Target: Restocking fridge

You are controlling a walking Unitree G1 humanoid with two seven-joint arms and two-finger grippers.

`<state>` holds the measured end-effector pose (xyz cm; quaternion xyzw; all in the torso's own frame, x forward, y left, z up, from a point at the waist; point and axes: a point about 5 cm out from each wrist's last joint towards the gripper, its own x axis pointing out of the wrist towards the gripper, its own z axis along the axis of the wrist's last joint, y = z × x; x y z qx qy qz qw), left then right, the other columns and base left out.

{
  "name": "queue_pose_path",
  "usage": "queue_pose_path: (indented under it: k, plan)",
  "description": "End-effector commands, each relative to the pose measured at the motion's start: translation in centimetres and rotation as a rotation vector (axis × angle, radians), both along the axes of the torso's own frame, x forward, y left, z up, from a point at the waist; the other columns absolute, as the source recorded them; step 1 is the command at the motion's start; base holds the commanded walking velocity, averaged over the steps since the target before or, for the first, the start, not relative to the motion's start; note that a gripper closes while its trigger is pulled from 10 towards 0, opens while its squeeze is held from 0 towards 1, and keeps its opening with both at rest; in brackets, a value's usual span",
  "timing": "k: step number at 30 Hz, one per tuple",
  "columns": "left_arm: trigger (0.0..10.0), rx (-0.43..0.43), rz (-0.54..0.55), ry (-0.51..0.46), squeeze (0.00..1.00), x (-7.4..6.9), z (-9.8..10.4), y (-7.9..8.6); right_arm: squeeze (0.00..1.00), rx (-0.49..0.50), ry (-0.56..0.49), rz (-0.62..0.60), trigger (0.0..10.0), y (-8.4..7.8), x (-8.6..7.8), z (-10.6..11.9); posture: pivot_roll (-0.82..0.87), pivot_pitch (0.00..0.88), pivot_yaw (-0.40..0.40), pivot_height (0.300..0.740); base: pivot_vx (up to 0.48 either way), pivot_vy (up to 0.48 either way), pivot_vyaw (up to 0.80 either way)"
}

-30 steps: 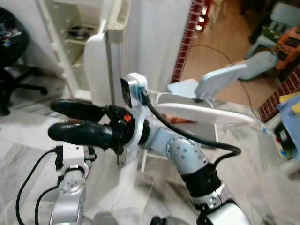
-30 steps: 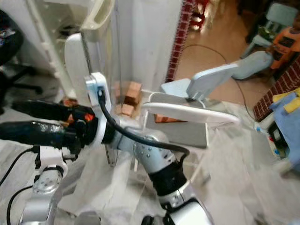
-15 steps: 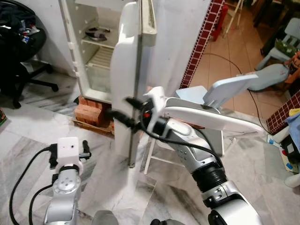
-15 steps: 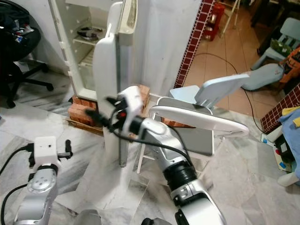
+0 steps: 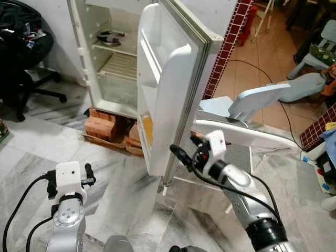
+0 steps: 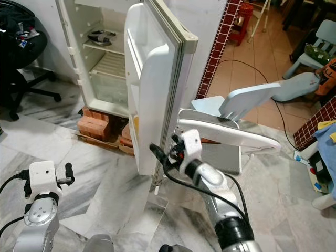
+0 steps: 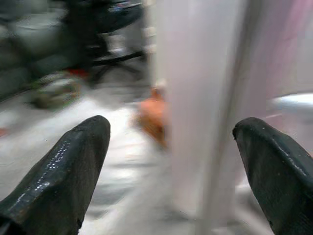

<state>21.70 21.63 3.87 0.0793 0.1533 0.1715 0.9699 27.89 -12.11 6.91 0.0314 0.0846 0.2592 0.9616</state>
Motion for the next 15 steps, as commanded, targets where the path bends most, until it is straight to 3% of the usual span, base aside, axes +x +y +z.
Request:
queue_pose_path:
  k: [1, 3, 4, 8, 13, 15]
  plan:
    - [10.0, 0.017, -0.005, -0.050, 0.00, 0.2, 0.8, 0.1, 0.00, -0.032, -0.087, -0.117, 10.0, -1.3, 0.6, 1.3, 0.20, 0.000, -0.079, 0.740, 0.000, 0.000, 0.00]
    - [10.0, -0.003, -0.015, -0.067, 0.00, 0.2, 1.0, 0.0, 0.00, -0.024, -0.107, -0.132, 10.0, -1.5, 0.6, 1.5, 0.20, 0.000, -0.076, 0.740, 0.000, 0.000, 0.00]
    - [10.0, 0.014, -0.029, -0.075, 0.00, 0.2, 1.1, -0.1, 0.00, -0.070, -0.152, -0.119, 10.0, -1.4, 0.6, 1.7, 0.19, 0.000, -0.073, 0.740, 0.000, 0.000, 0.00]
    - [10.0, 0.009, -0.008, -0.086, 0.00, -0.4, 1.1, -0.1, 0.00, -0.024, -0.123, -0.099, 10.0, -0.6, 0.4, 1.6, 0.18, 0.000, -0.051, 0.740, 0.000, 0.000, 0.00]
    - [10.0, -0.013, -0.044, -0.127, 0.00, -1.3, 1.1, -0.5, 0.00, 0.027, -0.129, -0.248, 10.0, -1.8, 0.1, 1.9, 0.18, 0.000, -0.058, 0.740, 0.000, 0.000, 0.00]
    - [10.0, -0.030, -0.106, -0.190, 0.00, -1.2, 1.8, -1.1, 0.00, 0.016, -0.140, -0.277, 10.0, -2.0, -0.2, 1.8, 0.18, 0.000, -0.060, 0.740, 0.000, 0.000, 0.00]
